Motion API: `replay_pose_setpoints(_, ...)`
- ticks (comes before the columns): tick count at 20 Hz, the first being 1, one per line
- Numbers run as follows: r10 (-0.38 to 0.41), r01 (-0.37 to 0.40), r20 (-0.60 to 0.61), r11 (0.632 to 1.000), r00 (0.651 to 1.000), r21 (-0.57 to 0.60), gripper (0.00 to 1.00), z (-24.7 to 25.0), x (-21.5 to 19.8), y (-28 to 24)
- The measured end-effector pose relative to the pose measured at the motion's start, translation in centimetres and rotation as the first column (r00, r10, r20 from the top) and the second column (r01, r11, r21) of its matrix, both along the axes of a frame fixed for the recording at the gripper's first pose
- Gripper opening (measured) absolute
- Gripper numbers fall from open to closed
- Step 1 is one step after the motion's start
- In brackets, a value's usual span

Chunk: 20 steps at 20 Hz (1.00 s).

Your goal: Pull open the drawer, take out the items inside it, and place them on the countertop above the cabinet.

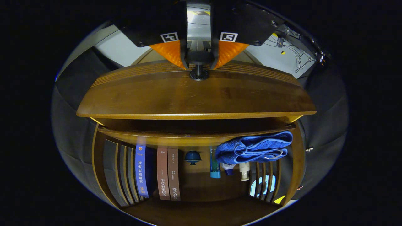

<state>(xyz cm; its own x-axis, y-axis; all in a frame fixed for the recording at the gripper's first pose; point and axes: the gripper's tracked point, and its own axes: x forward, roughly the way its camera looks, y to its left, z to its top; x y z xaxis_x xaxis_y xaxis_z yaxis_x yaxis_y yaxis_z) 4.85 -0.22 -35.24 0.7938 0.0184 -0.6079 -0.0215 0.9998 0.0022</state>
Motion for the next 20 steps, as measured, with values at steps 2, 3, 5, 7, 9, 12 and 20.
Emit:
replay_pose_setpoints(2,0.002,-0.002,-0.007,1.0,1.0,0.0,0.33,0.2,-1.5,-0.2)
replay_pose_setpoints(3,0.001,-0.001,-0.012,1.0,1.0,0.005,0.33,0.4,-2.3,-0.1)
replay_pose_setpoints(5,0.001,-0.001,-0.014,1.0,1.0,0.006,0.33,0.6,-3.8,-0.2)
replay_pose_setpoints(7,0.0,0.001,-0.017,1.0,1.0,0.011,0.33,0.8,-5.5,-0.2)
replay_pose_setpoints(9,-0.001,0.002,-0.029,1.0,1.0,0.016,0.33,0.8,-6.9,-0.1)
replay_pose_setpoints(12,0.004,-0.002,-0.065,1.0,0.998,0.027,0.33,0.4,-9.1,0.1)
replay_pose_setpoints(20,0.013,-0.01,-0.053,0.999,0.999,0.048,0.43,0.9,-10.8,0.3)
